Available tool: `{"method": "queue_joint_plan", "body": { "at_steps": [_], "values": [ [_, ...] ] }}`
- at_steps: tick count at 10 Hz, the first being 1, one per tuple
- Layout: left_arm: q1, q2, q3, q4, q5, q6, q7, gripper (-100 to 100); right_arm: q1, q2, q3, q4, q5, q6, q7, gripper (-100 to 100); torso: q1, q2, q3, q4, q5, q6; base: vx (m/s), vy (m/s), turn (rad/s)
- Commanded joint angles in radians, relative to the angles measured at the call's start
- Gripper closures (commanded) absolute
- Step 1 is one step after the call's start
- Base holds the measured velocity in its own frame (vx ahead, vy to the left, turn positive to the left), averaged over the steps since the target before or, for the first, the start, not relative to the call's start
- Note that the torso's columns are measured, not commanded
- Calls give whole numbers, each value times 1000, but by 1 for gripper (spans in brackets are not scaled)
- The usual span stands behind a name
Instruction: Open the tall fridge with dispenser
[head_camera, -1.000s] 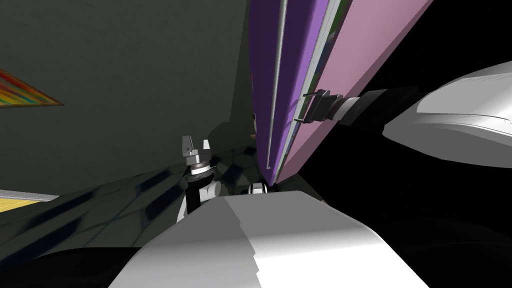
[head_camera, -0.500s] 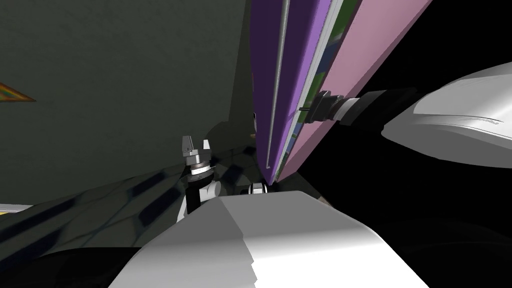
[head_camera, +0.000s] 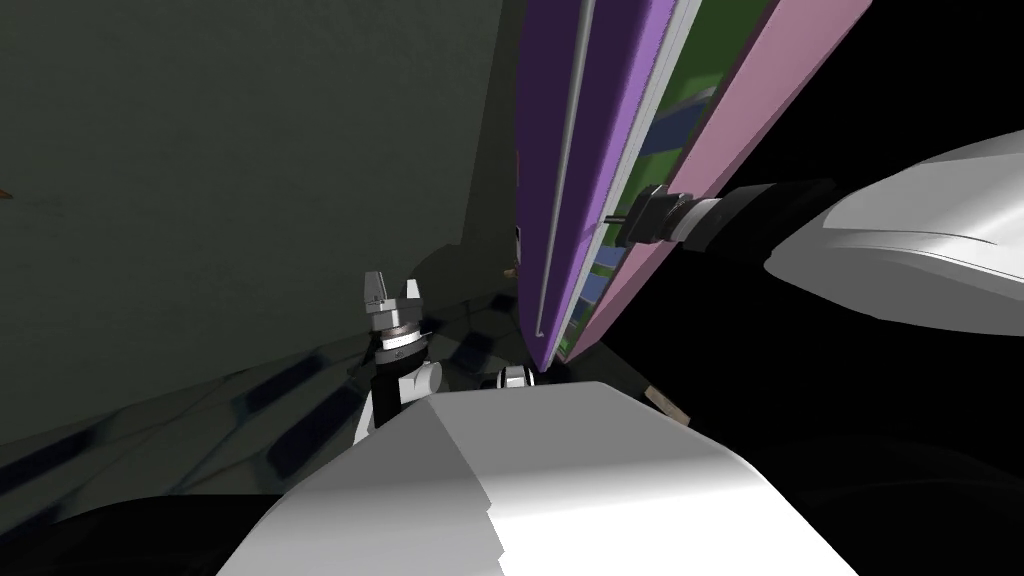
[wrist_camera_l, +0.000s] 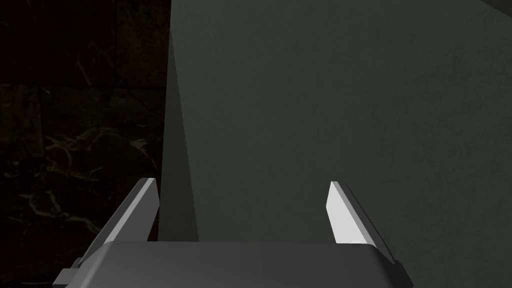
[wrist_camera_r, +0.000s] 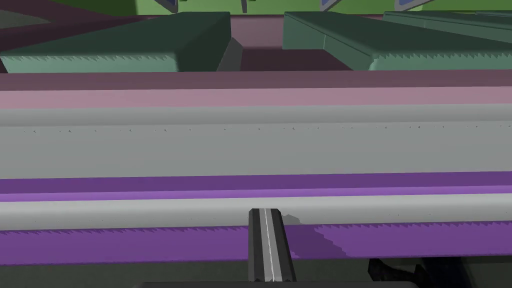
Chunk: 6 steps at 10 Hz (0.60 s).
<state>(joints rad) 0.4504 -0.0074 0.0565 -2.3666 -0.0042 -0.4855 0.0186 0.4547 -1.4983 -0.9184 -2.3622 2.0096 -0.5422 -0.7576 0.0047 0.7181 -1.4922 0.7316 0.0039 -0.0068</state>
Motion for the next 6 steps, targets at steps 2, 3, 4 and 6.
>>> {"method": "queue_joint_plan", "body": {
  "at_steps": [2, 3, 4, 6],
  "values": [
    [0, 0, 0, 0, 0, 0, 0, 0, 11, 7, -13, 42, 25, -12, 2, 100, 4, 1, 1, 0, 1, -2, 2, 342, -111],
    [0, 0, 0, 0, 0, 0, 0, 0, 11, 7, -13, 42, 25, -12, 2, 100, 5, 1, 2, 0, 1, -1, -1, 298, -81],
    [0, 0, 0, 0, 0, 0, 0, 0, 17, 11, -16, 53, 35, -19, 1, 100, 0, 2, 1, 0, 1, -2, -33, 282, -69],
    [0, 0, 0, 0, 0, 0, 0, 0, 23, 16, -19, 65, 46, -25, 0, 100, -4, 7, 6, 1, -3, 3, -16, 290, -100]
  ]
}}
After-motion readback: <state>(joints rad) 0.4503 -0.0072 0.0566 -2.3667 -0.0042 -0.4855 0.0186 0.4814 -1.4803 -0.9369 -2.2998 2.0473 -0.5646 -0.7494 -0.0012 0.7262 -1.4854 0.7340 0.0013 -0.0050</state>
